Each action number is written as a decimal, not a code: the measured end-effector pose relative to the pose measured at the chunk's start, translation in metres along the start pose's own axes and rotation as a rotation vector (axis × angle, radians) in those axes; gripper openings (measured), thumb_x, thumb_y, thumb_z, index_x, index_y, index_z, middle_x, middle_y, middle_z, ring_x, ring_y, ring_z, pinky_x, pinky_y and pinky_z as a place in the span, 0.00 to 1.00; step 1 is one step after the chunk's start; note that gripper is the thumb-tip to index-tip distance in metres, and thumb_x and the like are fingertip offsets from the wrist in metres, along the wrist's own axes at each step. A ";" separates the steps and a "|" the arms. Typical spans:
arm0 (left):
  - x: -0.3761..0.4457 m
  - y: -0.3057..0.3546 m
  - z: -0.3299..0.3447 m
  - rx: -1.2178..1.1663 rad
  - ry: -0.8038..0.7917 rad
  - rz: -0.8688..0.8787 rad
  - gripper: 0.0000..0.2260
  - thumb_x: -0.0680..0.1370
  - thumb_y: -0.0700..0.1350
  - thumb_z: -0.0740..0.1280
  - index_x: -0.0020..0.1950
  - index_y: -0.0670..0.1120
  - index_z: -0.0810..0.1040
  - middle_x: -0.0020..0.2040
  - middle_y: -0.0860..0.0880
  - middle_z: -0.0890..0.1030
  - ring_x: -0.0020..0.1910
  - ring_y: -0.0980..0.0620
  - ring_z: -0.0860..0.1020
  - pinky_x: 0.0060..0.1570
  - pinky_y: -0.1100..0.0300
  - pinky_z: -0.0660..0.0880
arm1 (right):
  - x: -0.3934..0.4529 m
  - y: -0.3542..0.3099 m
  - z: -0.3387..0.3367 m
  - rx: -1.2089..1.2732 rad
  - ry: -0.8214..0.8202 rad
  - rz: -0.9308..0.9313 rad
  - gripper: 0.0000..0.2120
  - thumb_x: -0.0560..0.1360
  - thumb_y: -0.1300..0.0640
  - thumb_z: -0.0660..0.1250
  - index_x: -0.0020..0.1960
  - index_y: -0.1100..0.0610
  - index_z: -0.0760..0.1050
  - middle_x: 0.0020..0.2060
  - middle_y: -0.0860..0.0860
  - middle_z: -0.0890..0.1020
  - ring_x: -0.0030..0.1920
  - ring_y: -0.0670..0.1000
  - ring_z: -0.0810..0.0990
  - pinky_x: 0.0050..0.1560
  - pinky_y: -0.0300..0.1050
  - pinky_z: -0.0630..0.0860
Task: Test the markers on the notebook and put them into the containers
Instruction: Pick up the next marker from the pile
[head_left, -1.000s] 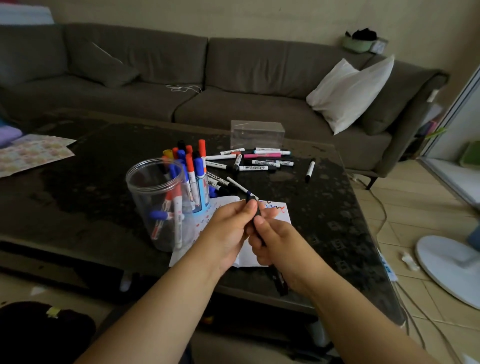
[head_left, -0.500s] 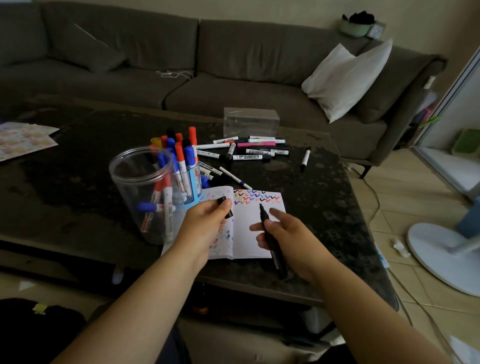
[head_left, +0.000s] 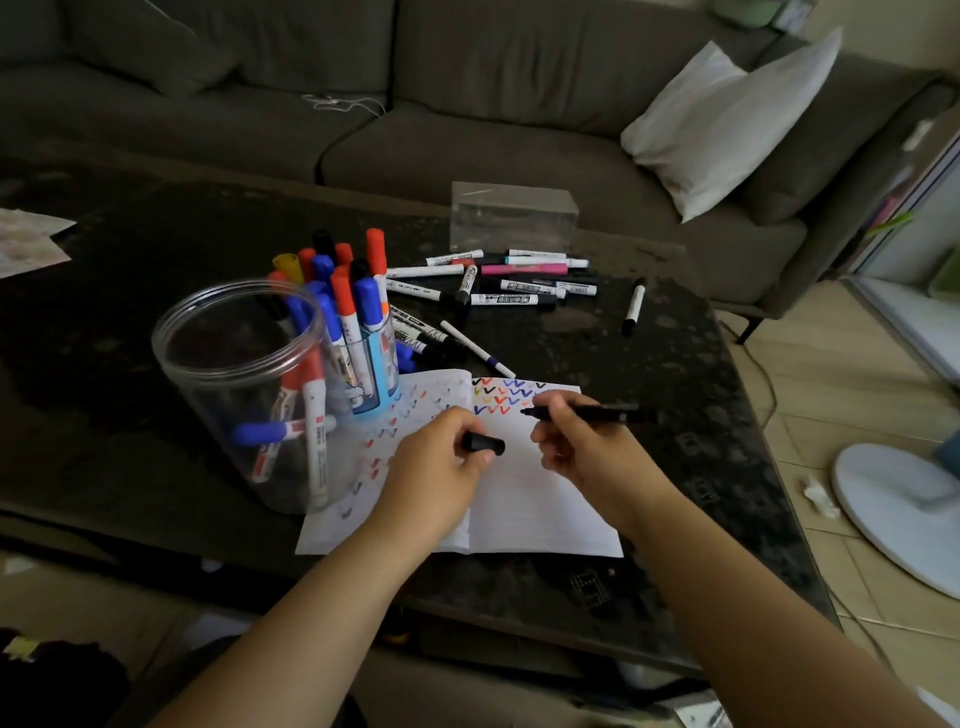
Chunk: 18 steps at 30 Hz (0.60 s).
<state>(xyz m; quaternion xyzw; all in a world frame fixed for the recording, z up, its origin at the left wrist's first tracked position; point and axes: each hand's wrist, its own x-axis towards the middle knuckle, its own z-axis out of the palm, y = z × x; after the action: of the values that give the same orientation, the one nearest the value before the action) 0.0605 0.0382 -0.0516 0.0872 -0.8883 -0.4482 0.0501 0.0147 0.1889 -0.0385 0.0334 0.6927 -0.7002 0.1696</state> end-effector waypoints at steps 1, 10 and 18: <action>0.003 -0.001 0.002 0.045 -0.009 0.028 0.07 0.77 0.44 0.67 0.54 0.51 0.74 0.49 0.56 0.76 0.50 0.57 0.75 0.48 0.66 0.69 | 0.007 0.001 0.000 -0.133 0.037 -0.053 0.10 0.80 0.51 0.59 0.51 0.52 0.79 0.35 0.52 0.79 0.35 0.47 0.74 0.40 0.40 0.75; 0.015 -0.014 0.022 0.276 -0.083 0.158 0.08 0.79 0.48 0.60 0.58 0.51 0.68 0.60 0.56 0.74 0.58 0.59 0.66 0.70 0.54 0.58 | 0.059 0.017 0.001 -0.459 0.237 -0.268 0.03 0.74 0.57 0.70 0.42 0.54 0.78 0.37 0.46 0.81 0.37 0.39 0.79 0.38 0.28 0.74; 0.020 -0.016 0.028 0.341 -0.095 0.163 0.08 0.79 0.51 0.59 0.58 0.53 0.66 0.61 0.58 0.74 0.64 0.59 0.68 0.73 0.54 0.49 | 0.068 0.030 -0.002 -0.491 0.287 -0.338 0.07 0.73 0.59 0.70 0.38 0.59 0.75 0.29 0.48 0.75 0.29 0.39 0.72 0.30 0.29 0.68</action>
<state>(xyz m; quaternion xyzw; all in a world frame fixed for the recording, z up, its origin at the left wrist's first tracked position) 0.0375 0.0473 -0.0810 0.0012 -0.9569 -0.2891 0.0288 -0.0406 0.1780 -0.0866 -0.0254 0.8534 -0.5187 -0.0454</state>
